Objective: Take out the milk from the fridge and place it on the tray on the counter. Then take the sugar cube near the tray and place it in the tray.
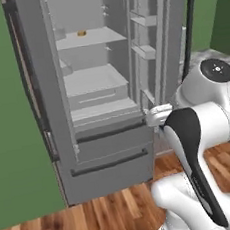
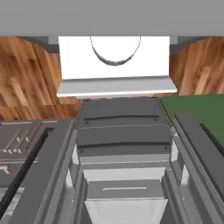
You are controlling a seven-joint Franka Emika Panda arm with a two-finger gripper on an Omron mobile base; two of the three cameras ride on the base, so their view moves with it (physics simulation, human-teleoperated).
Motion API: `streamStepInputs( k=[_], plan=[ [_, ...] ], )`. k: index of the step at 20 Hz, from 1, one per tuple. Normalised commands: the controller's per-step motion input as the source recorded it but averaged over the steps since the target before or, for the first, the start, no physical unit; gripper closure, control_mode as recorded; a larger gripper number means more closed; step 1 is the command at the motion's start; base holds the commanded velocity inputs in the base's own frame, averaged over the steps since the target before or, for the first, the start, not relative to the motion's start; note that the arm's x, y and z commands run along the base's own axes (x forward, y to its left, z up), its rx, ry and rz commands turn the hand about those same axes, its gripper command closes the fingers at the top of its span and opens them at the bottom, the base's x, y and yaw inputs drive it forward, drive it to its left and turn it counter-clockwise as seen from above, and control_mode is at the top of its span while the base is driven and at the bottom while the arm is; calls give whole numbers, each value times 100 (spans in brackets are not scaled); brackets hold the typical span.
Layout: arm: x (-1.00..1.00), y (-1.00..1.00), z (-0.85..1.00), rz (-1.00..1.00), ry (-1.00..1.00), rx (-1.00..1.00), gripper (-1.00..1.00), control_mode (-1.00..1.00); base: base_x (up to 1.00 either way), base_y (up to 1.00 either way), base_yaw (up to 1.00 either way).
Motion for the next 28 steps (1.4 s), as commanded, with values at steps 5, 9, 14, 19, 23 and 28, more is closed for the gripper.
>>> streamStepInputs(
  k=[5, 9, 14, 19, 23, 28],
  plan=[
    [0, 0, 0, 0, 0, 0, 100, 100, -28, -49, -76],
    [0, 0, 0, 0, 0, 0, 100, 100, 0, -7, -99],
    [0, 0, 0, 0, 0, 0, 100, 100, 0, 0, -100],
    [0, 0, 0, 0, 0, 0, 100, 100, 0, 0, -100],
    [0, 0, 0, 0, 0, 0, 100, 100, 0, 0, -100],
    [0, 0, 0, 0, 0, 0, 100, 100, 0, 0, -100]
  ],
)
